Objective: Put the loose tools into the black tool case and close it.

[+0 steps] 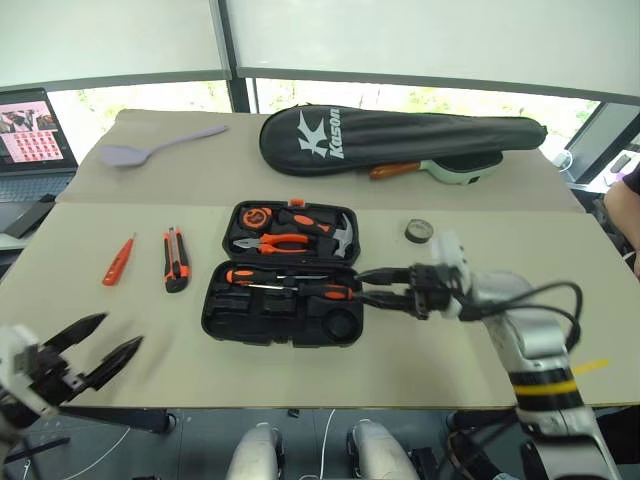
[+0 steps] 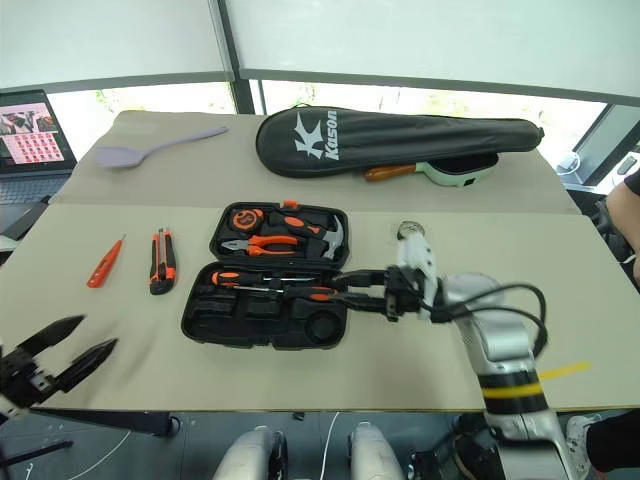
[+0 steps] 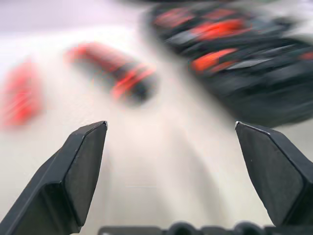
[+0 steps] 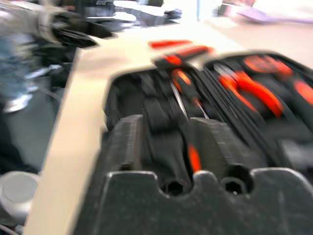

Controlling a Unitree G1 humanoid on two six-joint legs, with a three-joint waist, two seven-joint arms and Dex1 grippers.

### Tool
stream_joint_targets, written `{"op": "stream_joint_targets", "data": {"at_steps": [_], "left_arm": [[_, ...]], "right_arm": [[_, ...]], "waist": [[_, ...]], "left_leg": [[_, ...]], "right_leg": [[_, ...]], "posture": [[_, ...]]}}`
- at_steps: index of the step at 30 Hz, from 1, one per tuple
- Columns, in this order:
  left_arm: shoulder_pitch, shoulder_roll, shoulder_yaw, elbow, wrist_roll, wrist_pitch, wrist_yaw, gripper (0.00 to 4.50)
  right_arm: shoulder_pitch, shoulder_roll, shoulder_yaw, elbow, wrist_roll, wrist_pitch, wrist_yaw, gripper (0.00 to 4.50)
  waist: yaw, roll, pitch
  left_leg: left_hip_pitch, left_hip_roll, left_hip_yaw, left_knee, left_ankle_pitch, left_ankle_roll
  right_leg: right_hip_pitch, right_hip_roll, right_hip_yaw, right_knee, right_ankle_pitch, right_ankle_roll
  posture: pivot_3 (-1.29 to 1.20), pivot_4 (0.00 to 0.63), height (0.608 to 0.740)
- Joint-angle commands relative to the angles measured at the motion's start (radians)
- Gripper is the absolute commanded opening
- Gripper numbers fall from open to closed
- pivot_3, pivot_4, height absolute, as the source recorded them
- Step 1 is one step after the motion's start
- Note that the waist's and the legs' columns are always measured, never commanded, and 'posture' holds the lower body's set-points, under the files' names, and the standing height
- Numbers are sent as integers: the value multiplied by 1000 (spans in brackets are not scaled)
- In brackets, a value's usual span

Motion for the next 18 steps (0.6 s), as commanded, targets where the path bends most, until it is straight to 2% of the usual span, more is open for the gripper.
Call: {"op": "stream_joint_targets", "data": {"at_steps": [1, 3, 4, 6, 10, 15, 18], "left_arm": [[58, -24, 101, -7, -6, 10, 76, 4500], [81, -42, 145, -3, -19, 42, 135, 4500], [88, -49, 162, -6, -31, 55, 152, 4500], [93, -54, 183, -17, -50, 79, 174, 4500], [55, 2, 194, -34, -61, 223, 292, 4500], [-149, 149, 143, 1, -92, 368, 349, 4500], [-322, 250, 32, 84, -58, 475, 397, 4500]], "right_arm": [[79, 15, -94, -47, 19, -199, -23, 3542], [122, 33, -134, -37, 23, -292, -46, 4201], [135, 39, -152, -47, 54, -270, -68, 4482], [152, 49, -168, -77, 114, -210, -107, 4482], [180, 50, -132, -111, 113, -229, -110, 4482], [131, 50, -88, -170, 135, -173, -151, 4482], [84, 50, -60, -188, 145, -143, -174, 4482]], "waist": [[0, -1, 0], [1, -2, 0], [1, -2, 0], [2, -3, 1], [7, -4, 1], [22, -7, 1], [29, -7, 1]], "left_leg": [[0, 0, 0, 0, 0, 0], [0, 0, 0, 0, 0, 0], [0, 0, 0, 0, 0, 0], [1, 1, 0, 0, 0, 0], [2, 0, 0, 0, 0, 0], [2, 0, 0, 0, 1, -2], [3, 0, 0, 0, 1, -2]], "right_leg": [[0, 0, 0, 0, 0, 0], [0, 0, 0, 0, 0, 0], [0, -1, 0, 0, 0, 0], [1, -1, 0, 0, 0, 0], [2, -1, 0, 0, 0, 0], [2, -1, 0, 2, 0, 0], [2, -1, 0, 2, 0, 0]], "posture": [[0, 150, 740], [0, 150, 740], [0, 150, 740], [0, 150, 740], [0, 150, 740], [0, 150, 740], [0, 150, 740]]}}
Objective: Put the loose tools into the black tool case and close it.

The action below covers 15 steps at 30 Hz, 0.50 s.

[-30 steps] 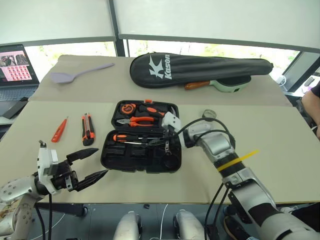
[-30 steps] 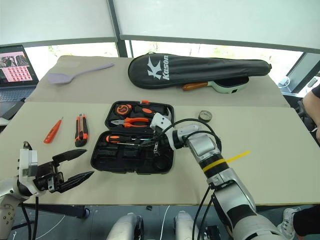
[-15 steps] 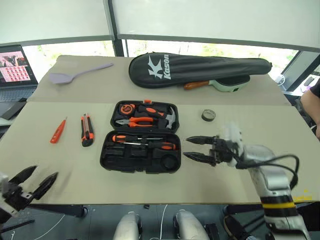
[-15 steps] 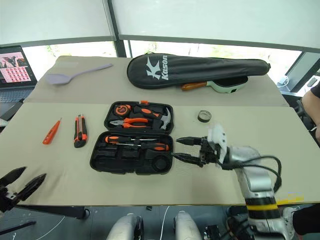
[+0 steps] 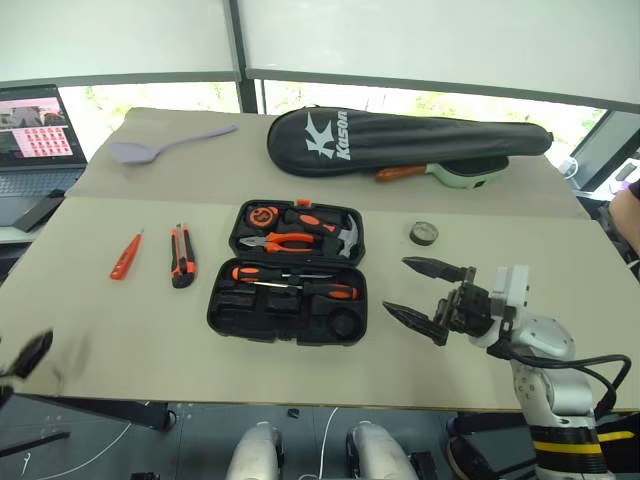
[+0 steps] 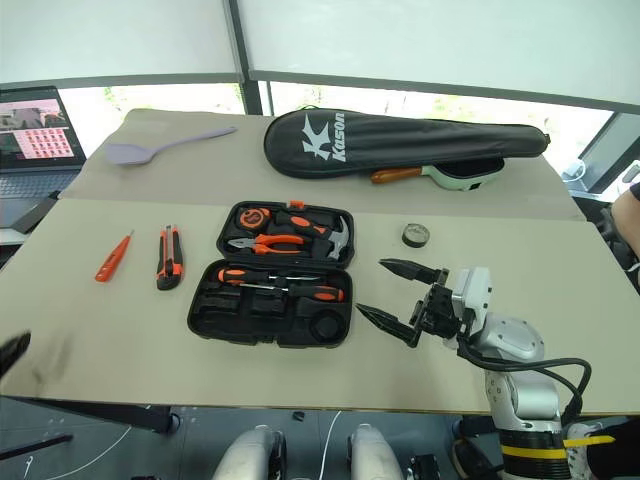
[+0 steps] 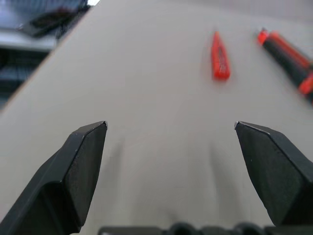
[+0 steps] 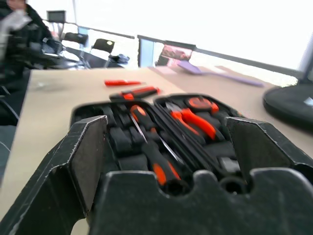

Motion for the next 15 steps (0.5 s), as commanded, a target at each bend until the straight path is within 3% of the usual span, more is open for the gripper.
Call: {"op": "stream_joint_targets", "data": {"at_steps": [1, 6, 12, 15], "left_arm": [[-178, 114, -125, 109, 41, 125, 56, 4500], [-616, 167, -452, 429, 191, 225, 45, 4500], [-876, 127, -681, 733, 378, 158, -2, 4500], [-943, 116, -713, 852, 436, 96, -10, 4500]], "right_arm": [[-68, 0, 27, -56, 30, 39, -37, 4482], [-209, 26, 82, -80, 30, 117, -115, 4482], [-233, 27, 103, -99, 25, 142, -137, 4482], [-227, 21, 107, -111, 27, 146, -139, 4482]], "waist": [[3, 0, 0], [4, 0, 1], [2, -3, 1], [5, -3, 1]], "left_leg": [[0, -1, 0, 0, 0, 0], [0, -1, 3, 0, 2, -2], [-6, -1, 3, -2, 1, -3], [-6, -2, 4, -2, 1, -3]], "right_leg": [[0, 0, 0, 1, 0, 0], [-1, 3, 0, 3, 1, -1], [-6, 4, 0, 1, 0, -1], [-5, 4, -1, 1, 0, 0]], "posture": [[0, 150, 740], [0, 150, 740], [0, 150, 740], [0, 150, 740]]}}
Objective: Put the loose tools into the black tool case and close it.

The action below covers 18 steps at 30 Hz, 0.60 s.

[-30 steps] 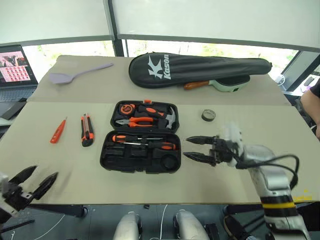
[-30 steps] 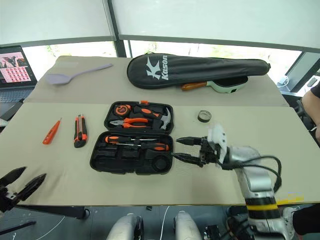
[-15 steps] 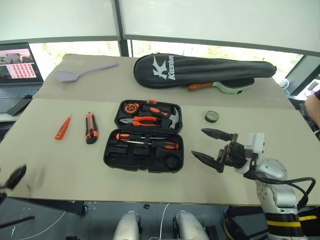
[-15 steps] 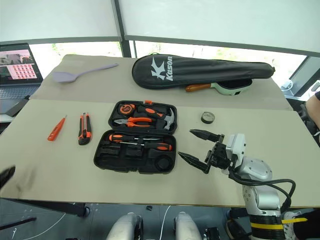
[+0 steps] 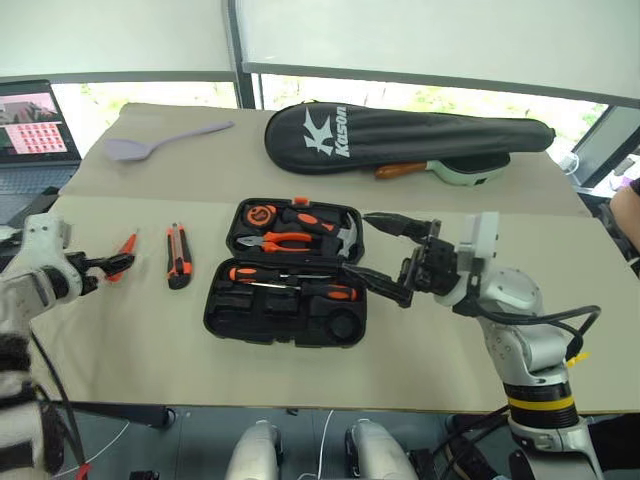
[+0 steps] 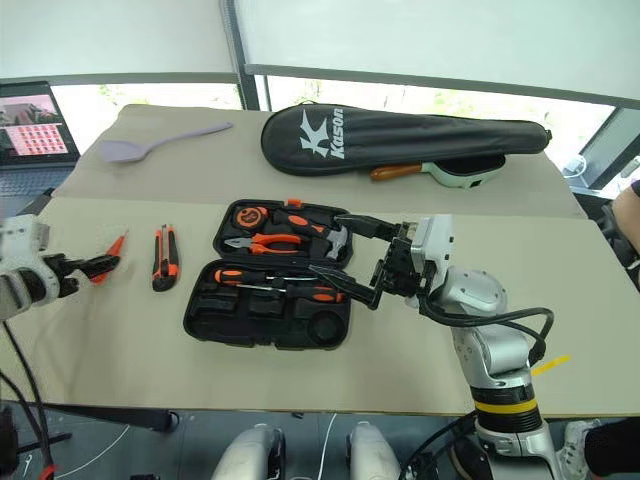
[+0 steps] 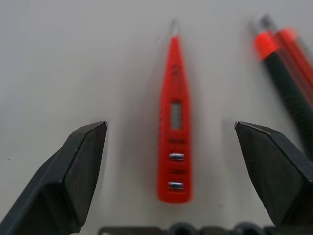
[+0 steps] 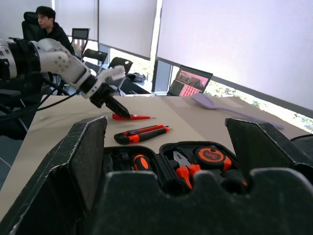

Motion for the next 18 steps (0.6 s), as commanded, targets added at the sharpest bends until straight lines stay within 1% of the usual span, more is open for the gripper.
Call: {"op": "stream_joint_targets", "data": {"at_steps": [1, 2, 5, 9, 10, 11, 13, 15, 18], "left_arm": [[-49, -7, -23, 124, 65, -62, -19, 4500], [-62, -11, -21, 147, 70, -72, -29, 4500], [-80, -15, -35, 188, 84, -73, -99, 3759], [-78, -11, -17, 219, 96, -100, -133, 2382], [-79, -10, 0, 226, 93, -122, -129, 1968], [-82, -6, 18, 235, 89, -138, -126, 1779], [-75, 5, 56, 233, 71, -197, -158, 986], [-68, 19, 75, 232, 66, -220, -188, 476], [-37, 31, 121, 193, 39, -383, -293, 440]], "right_arm": [[0, -10, -10, -57, 30, 9, -5, 4482], [3, -12, -11, -62, 34, 12, -7, 4482], [38, -24, -23, -88, 52, 23, -2, 4500], [67, -41, -31, -102, 61, 21, 1, 4500], [73, -47, -33, -104, 63, 21, 2, 4500], [79, -52, -35, -105, 65, 20, 4, 4500], [92, -66, -42, -107, 71, 20, 12, 4500], [101, -76, -50, -109, 77, 19, 16, 4500], [115, -95, -67, -116, 90, 22, 22, 4500]], "waist": [[0, 0, 0], [0, 0, 0], [0, 0, 0], [3, 0, 0], [3, 0, 0], [3, 0, 0], [3, 0, 0], [2, 0, 0], [1, -1, 0]], "left_leg": [[0, 0, 0, 0, 0, 0], [0, 0, 0, 0, 0, 0], [1, 0, 0, 0, 1, 0], [1, -1, 0, 1, 1, 0], [1, -1, 0, 1, 1, 0], [1, -1, 0, 2, 1, 0], [1, -1, -1, 2, 1, 0], [0, 0, -1, 2, 1, 0], [0, 0, -1, 2, 1, 0]], "right_leg": [[0, 0, 0, 0, 0, 0], [0, 0, 0, 1, 0, 0], [1, 0, 0, 2, 0, 0], [2, -1, 0, 1, 0, 0], [2, -1, 0, 1, 0, 0], [2, -1, 0, 1, 0, 0], [2, -1, 0, 1, 0, 0], [2, -1, 0, 1, 0, 0], [1, -1, -1, 1, 0, 0]], "posture": [[0, 150, 740], [0, 150, 740], [0, 150, 740], [0, 150, 740], [0, 150, 740], [0, 150, 740], [0, 150, 740], [0, 150, 740], [0, 150, 740]]}}
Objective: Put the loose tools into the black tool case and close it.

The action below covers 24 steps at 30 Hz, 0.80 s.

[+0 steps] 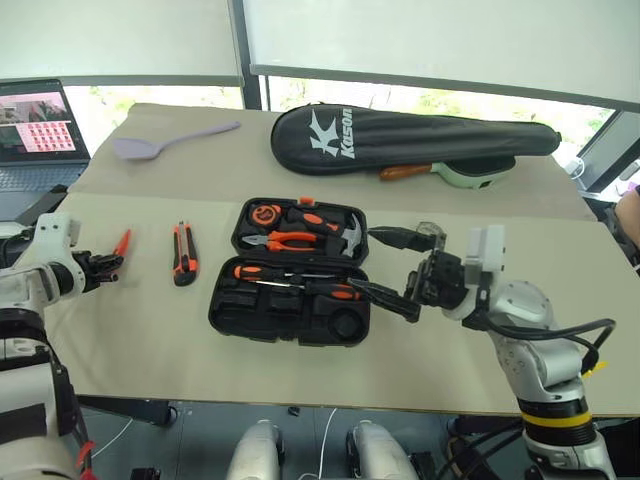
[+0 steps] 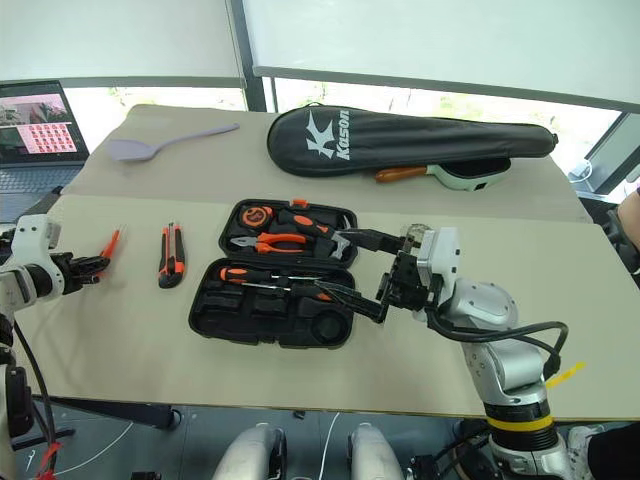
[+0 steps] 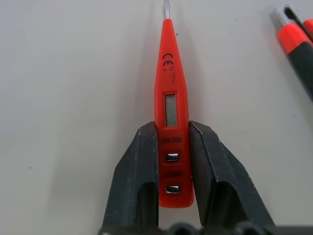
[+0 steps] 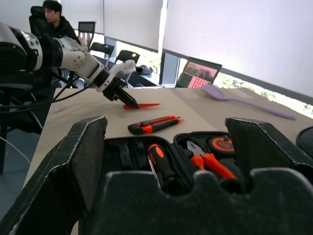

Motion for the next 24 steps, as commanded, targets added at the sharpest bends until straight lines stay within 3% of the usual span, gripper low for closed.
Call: {"op": "stream_joint_targets", "data": {"at_steps": [1, 6, 13, 17, 24], "left_arm": [[11, 39, 68, -58, -47, -162, -119, 440], [31, 39, 103, -204, -121, -294, -349, 440], [133, -12, -104, -667, -144, -324, -655, 440], [153, -49, -252, -794, -71, -376, -714, 440], [106, -99, -442, -800, 123, -429, -669, 440]], "right_arm": [[11, -28, -52, -47, 48, 1, 9, 4500], [55, -84, -105, -75, 86, 28, 12, 4500], [155, -203, -179, -131, 141, 134, 5, 4500], [221, -264, -198, -168, 114, 191, -24, 4500], [352, -349, -247, -220, 74, 274, -84, 4500]], "waist": [[0, -1, 0], [3, -1, 0], [11, -1, 0], [11, -1, 0], [8, -1, 1]], "left_leg": [[0, 0, 0, 0, 0, 0], [-1, 1, 0, 1, 0, 0], [-1, 1, 0, 4, 0, 1], [-1, 1, 0, 5, 0, 1], [-1, 1, -1, 6, 0, 1]], "right_leg": [[0, 0, 0, 0, 0, 0], [0, 0, -1, 0, 0, 0], [2, 0, -1, 0, 0, 0], [2, 1, 0, 0, 0, 0], [2, 2, 1, 0, 0, 0]], "posture": [[0, 150, 740], [0, 150, 740], [0, 150, 740], [0, 150, 740], [0, 150, 740]]}}
